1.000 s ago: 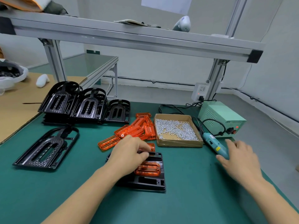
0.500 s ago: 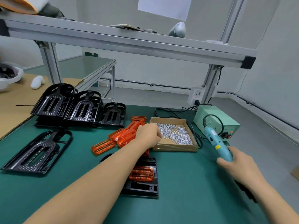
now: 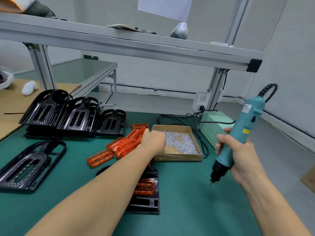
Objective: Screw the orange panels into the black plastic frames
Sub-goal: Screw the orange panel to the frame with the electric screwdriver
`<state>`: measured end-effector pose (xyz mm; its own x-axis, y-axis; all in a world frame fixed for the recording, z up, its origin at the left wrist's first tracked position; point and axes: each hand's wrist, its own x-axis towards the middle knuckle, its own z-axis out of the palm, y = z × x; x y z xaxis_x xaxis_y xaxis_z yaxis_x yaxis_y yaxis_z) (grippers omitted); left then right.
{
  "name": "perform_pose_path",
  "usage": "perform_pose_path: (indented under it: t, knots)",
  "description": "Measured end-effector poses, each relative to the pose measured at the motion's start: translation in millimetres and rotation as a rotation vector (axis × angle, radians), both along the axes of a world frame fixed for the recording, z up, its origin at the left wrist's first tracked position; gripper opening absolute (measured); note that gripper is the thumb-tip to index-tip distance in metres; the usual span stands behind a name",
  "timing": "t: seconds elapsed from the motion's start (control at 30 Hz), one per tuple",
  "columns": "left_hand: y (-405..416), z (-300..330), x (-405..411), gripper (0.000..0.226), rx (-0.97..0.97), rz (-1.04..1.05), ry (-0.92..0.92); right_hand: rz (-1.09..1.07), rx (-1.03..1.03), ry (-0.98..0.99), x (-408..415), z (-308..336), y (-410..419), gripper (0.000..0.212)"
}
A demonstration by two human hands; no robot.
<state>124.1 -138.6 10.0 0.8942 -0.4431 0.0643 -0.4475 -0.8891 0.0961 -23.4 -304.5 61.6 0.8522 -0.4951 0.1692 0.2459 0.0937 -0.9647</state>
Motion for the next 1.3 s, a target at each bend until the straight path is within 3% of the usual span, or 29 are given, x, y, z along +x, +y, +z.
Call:
perform_pose_path:
  t: [0.1,0.27,0.33,0.53,0.67,1.3]
  knots:
    - [5,4,-3,0.014,-0.117,-0.07,0.036,0.036,0.143,-0.1,2,-2,9,0.023]
    - [32,11,-39,0.008,-0.96,-0.138,0.32,0.064,0.361,-0.244,-1,5,20,0.017]
    - [48,9,-61,0.008,-1.197,-0.141,0.44,0.073,0.414,-0.298,-3,10,28,0.016]
    - [80,9,-114,0.015,-1.609,-0.082,0.732,0.112,0.553,-0.47,-7,27,65,0.015]
    - [88,16,-132,0.015,-1.677,-0.105,0.724,0.174,0.601,-0.535,-10,34,88,0.017]
    - [95,23,-147,0.014,-1.66,-0.191,0.663,0.194,0.553,-0.553,-19,39,104,0.017]
